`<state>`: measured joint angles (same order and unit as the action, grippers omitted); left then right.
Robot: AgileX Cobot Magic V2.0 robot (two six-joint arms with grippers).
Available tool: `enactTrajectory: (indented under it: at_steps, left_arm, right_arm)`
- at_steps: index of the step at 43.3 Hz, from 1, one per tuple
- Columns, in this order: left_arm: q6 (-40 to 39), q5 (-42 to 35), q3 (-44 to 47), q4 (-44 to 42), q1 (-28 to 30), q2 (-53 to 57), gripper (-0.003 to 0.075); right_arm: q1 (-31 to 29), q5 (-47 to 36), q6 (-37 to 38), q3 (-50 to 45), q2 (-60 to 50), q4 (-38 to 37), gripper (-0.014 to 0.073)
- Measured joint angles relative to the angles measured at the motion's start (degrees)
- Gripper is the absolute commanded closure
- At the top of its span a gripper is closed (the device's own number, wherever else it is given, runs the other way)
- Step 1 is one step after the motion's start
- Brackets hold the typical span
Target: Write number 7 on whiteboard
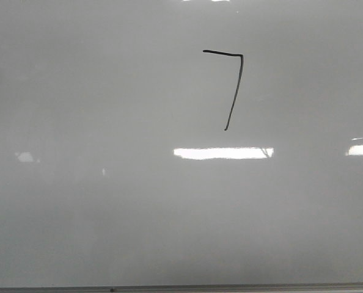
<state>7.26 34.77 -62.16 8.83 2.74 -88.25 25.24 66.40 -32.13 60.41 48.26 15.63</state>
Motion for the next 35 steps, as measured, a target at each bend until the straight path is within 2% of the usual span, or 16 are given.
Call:
enactTrajectory:
  at_steps: [12,19,24,30,35]
  left_arm:
    - [0.0,4.7,0.0,-0.9,0.0,7.9,0.0279]
    - [0.6,8.1,0.0,-1.3,-1.4,16.5,0.0279]
    - [1.3,9.9,0.0,-1.3,-4.9,23.2,0.0279]
    - [1.9,10.8,1.1,-1.3,-11.5,32.2,0.0279]
    - [2.3,11.9,4.0,-1.3,-16.7,40.0,0.0279]
  right_arm:
    - [0.0,0.6,0.0,0.0,0.0,0.0,0.0045]
    - [0.0,2.5,4.1,0.0,0.0,0.0,0.0045]
    - [0.0,2.5,10.2,0.0,-0.2,-0.5,0.0058]
    - [0.0,1.4,19.2,0.0,-2.4,-3.4,0.0125]
    - [0.0,0.1,22.8,-1.3,-6.2,-5.2,0.0174]
